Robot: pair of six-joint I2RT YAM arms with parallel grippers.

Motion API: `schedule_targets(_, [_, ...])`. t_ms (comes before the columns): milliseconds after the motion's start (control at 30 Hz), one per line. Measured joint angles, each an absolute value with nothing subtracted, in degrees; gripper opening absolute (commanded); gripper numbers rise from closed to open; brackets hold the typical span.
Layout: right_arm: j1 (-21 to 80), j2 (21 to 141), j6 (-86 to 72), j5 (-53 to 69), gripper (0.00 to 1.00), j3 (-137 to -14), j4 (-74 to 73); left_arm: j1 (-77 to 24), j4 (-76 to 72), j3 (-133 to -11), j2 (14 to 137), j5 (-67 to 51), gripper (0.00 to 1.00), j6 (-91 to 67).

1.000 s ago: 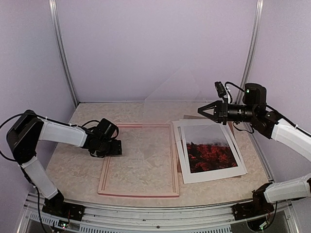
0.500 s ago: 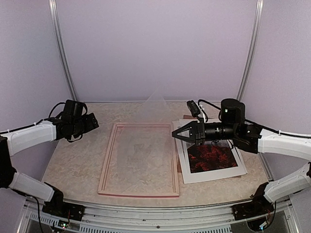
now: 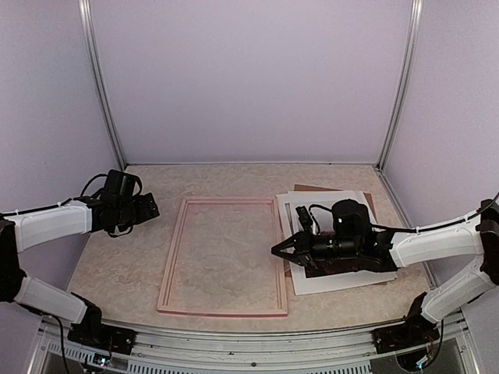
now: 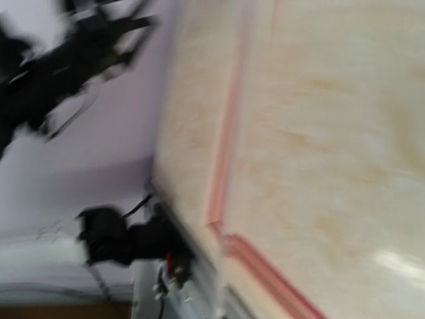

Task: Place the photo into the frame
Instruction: Pass from the right arm to the left

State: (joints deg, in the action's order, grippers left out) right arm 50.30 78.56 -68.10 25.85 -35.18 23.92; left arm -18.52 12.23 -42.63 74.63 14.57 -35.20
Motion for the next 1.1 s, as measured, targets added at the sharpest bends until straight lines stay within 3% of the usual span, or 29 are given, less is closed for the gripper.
schedule_targets(200, [50.76,81.82,-75.09,20.38,0.00,-29.15,27.68,-19.62,11.88,-42.63,75.07,14.59,0.91,-34.28])
schedule_targets(567, [55.02,86.37,-82.08,13.91,0.00,-29.10,29.95,-21.43,11.57,-42.63,75.44,14.66,0.91,-33.98])
schedule_targets(800, [55.96,91.13,-82.06,15.14,0.19,-31.09,29.36,-23.53,10.94,-42.37,76.47,14.59,0.91,-33.98])
schedule_targets(1100, [56.07,91.98,-76.40,16.97,0.28,-38.24,22.76,-24.58,10.48,-41.32,77.62,14.26,0.91,-33.93])
